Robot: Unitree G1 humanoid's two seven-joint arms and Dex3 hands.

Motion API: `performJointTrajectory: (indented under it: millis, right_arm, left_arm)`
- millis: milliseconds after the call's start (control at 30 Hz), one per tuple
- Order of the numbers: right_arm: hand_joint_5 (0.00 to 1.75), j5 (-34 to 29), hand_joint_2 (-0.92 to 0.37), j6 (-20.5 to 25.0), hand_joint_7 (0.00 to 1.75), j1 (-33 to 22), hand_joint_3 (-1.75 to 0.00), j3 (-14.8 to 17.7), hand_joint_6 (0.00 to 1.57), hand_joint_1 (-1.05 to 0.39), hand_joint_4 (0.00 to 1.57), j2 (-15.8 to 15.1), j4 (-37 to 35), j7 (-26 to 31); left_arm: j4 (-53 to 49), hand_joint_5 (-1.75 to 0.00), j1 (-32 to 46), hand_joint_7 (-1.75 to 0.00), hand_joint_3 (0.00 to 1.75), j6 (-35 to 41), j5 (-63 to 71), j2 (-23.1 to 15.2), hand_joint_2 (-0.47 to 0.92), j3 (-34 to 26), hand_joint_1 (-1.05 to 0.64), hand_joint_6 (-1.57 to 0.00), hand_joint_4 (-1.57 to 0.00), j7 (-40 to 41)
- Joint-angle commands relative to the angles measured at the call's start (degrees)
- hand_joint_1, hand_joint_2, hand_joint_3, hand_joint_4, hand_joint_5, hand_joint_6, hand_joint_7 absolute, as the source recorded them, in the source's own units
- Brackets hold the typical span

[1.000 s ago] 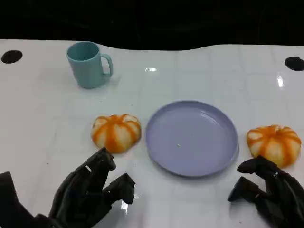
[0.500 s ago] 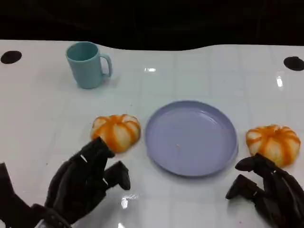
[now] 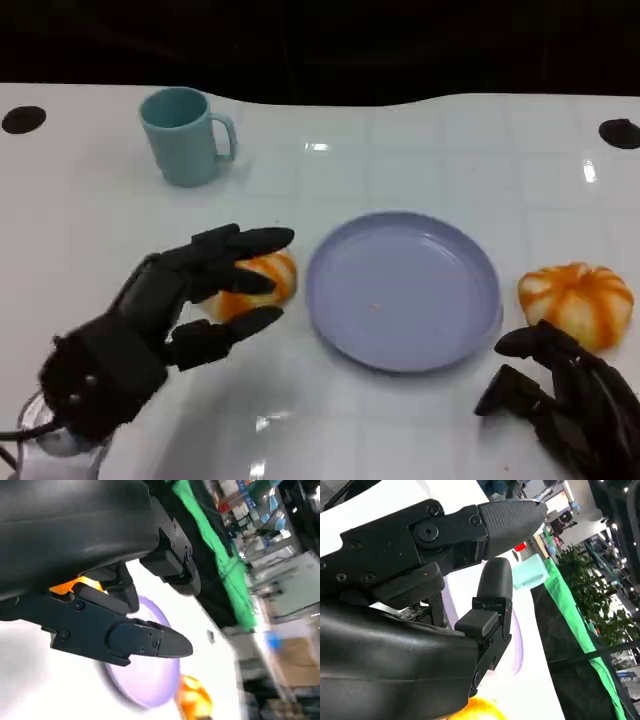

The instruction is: Grasp the bread from the table and place it into the plate.

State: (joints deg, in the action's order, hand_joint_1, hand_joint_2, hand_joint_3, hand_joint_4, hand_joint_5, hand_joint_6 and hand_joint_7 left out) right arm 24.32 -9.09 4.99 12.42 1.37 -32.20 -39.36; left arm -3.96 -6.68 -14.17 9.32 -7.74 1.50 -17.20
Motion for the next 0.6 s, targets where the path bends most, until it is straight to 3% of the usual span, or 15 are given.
performJointTrajectory:
  millis: [33, 333, 433, 600]
  right_arm:
    - [1.55, 0.0, -0.92, 0.7, 1.16, 0.4, -0.21, 0.1, 0.64, -0.55, 0.66, -1.0, -0.2, 0.4]
    - [1.54, -0.7, -0.92, 0.0, 1.17, 0.0, -0.22, -0.3, 0.64, -0.55, 0.67, -0.7, 0.5, 1.0]
    - [1.54, -0.3, -0.92, -0.2, 1.17, 0.1, -0.24, -0.2, 0.63, -0.54, 0.67, -0.7, 0.2, 0.3]
    - [1.54, -0.2, -0.92, 0.2, 1.17, -0.1, -0.24, -0.2, 0.64, -0.54, 0.67, -0.7, 0.6, 0.5]
  left_arm:
    - [1.9, -0.57, -2.7, -0.01, 0.03, -0.5, 12.0, -5.0, 0.89, 3.1, -0.49, -0.45, -0.24, 5.4]
    - [4.3, -0.39, -7.1, 0.0, 0.0, 4.3, 33.3, -12.9, 0.86, 10.8, -0.53, -0.27, -0.01, 7.2]
    - [5.5, -0.27, -8.0, 0.0, 0.01, 7.3, 36.2, -13.8, 0.87, 12.5, -0.54, -0.22, 0.0, 5.4]
    - [4.3, -0.23, -10.4, 0.0, 0.0, 10.3, 40.4, -14.4, 0.84, 15.9, -0.51, -0.22, 0.0, 3.8]
